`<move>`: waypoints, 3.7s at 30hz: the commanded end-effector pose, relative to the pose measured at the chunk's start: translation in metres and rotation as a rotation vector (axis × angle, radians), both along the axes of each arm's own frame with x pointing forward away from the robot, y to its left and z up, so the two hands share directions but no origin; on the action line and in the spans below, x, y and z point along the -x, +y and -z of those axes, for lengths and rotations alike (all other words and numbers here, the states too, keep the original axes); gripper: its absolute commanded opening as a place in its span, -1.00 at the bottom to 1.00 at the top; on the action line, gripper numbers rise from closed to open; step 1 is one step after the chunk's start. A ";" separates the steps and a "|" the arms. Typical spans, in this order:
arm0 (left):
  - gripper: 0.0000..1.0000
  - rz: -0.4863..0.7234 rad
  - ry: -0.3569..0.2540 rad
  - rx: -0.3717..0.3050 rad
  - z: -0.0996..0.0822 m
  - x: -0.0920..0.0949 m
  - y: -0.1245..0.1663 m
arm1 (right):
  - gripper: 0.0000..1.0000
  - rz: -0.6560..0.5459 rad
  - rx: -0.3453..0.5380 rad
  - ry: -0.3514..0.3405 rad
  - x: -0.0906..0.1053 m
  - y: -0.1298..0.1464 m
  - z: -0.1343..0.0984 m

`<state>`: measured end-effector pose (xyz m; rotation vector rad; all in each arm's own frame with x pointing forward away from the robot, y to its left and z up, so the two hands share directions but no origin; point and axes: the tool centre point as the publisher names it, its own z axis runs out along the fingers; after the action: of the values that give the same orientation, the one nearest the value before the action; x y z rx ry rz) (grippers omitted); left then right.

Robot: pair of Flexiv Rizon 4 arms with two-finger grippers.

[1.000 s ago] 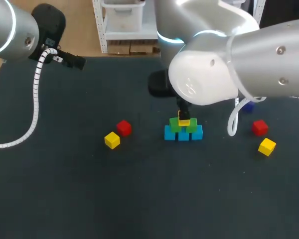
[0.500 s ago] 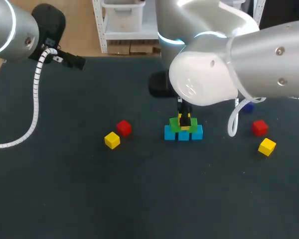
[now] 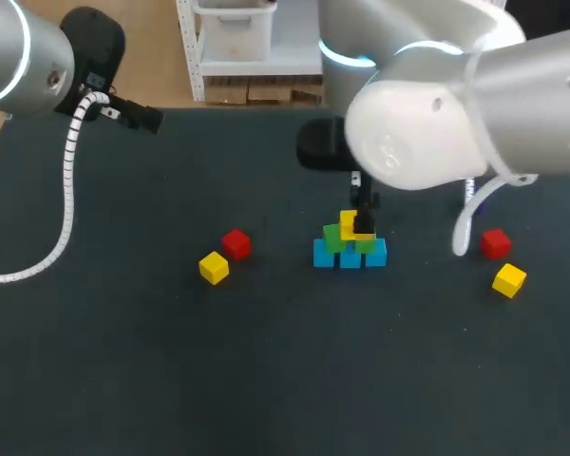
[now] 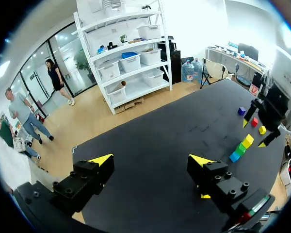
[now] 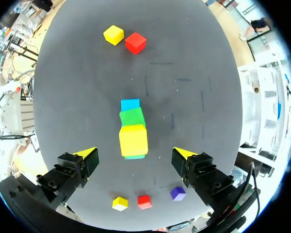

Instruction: Place the blue cubes, place green cubes on the blue cubes, place the yellow cubes on the green cubes, then place the red cubes on the yellow cubes, and place purple cube on the red cubes.

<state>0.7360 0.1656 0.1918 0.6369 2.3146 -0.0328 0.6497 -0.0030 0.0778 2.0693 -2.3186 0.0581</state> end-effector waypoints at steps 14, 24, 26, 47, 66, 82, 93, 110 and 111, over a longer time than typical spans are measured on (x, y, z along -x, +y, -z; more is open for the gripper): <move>1.00 0.002 0.001 0.001 0.000 -0.001 0.000 | 1.00 0.194 -0.076 -0.080 0.048 -0.072 -0.028; 1.00 0.002 0.001 0.001 0.000 -0.001 0.000 | 1.00 0.241 -0.091 -0.079 0.062 -0.090 -0.027; 1.00 0.002 0.001 0.001 0.000 -0.001 0.000 | 1.00 0.248 -0.090 -0.075 0.066 -0.093 -0.025; 1.00 0.002 0.001 0.001 0.000 -0.001 0.000 | 1.00 0.464 0.017 -0.037 0.102 -0.118 0.008; 1.00 0.002 0.001 0.001 0.000 -0.001 0.000 | 1.00 0.650 -0.099 0.007 0.108 -0.187 0.057; 1.00 0.002 0.001 0.001 0.000 -0.001 0.000 | 1.00 0.574 -0.058 -0.014 0.073 -0.188 0.068; 1.00 0.002 0.001 0.001 0.000 -0.001 0.000 | 1.00 0.551 -0.031 0.016 0.060 -0.186 0.086; 1.00 0.002 0.001 0.001 0.000 -0.001 0.000 | -0.22 0.565 -0.031 0.023 0.066 -0.192 0.085; 1.00 0.002 0.001 0.001 0.000 -0.001 0.000 | -0.23 0.565 -0.031 0.024 0.066 -0.192 0.085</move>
<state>0.7360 0.1656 0.1918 0.6369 2.3146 -0.0328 0.5862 -0.1936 -0.0082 1.3377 -2.7922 -0.0194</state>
